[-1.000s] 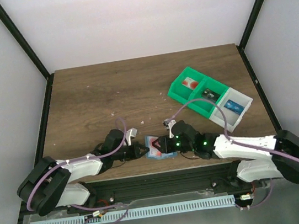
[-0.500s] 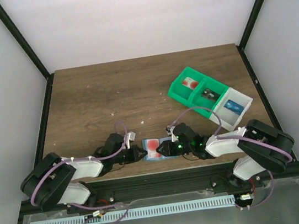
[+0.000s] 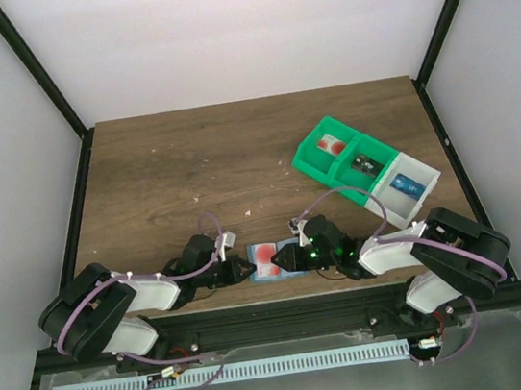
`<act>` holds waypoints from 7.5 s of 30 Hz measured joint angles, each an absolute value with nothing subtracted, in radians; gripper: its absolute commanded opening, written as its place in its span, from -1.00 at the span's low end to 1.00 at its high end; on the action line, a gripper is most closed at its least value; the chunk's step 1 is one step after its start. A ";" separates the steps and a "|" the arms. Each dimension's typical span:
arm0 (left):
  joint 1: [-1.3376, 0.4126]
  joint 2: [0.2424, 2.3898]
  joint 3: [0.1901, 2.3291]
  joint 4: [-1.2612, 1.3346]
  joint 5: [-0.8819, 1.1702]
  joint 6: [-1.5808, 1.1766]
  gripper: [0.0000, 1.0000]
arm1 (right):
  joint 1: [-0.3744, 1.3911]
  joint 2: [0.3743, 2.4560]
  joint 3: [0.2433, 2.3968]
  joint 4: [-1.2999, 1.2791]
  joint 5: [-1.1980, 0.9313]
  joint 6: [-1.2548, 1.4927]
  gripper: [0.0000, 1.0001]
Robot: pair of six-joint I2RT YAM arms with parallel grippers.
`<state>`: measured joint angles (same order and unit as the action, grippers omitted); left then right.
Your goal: Take the credit cards out of the card holder
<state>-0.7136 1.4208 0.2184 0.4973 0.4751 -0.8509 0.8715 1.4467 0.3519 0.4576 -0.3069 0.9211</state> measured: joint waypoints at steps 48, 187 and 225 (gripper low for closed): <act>-0.714 1.405 0.194 0.511 0.456 -0.864 -1.00 | 0.818 1.462 0.261 0.612 -0.348 0.942 -0.99; -0.799 1.285 0.284 0.867 0.688 -1.198 -1.00 | 0.769 0.729 0.142 0.453 -0.383 1.073 -0.12; -0.799 0.875 0.269 0.399 1.016 -0.875 -1.00 | 0.769 0.725 0.543 -0.263 -0.799 0.583 -0.12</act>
<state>-0.7994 0.8753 0.2691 0.3988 1.0157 -0.8745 0.7689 0.7250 0.5430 -0.2630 -0.7994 0.5835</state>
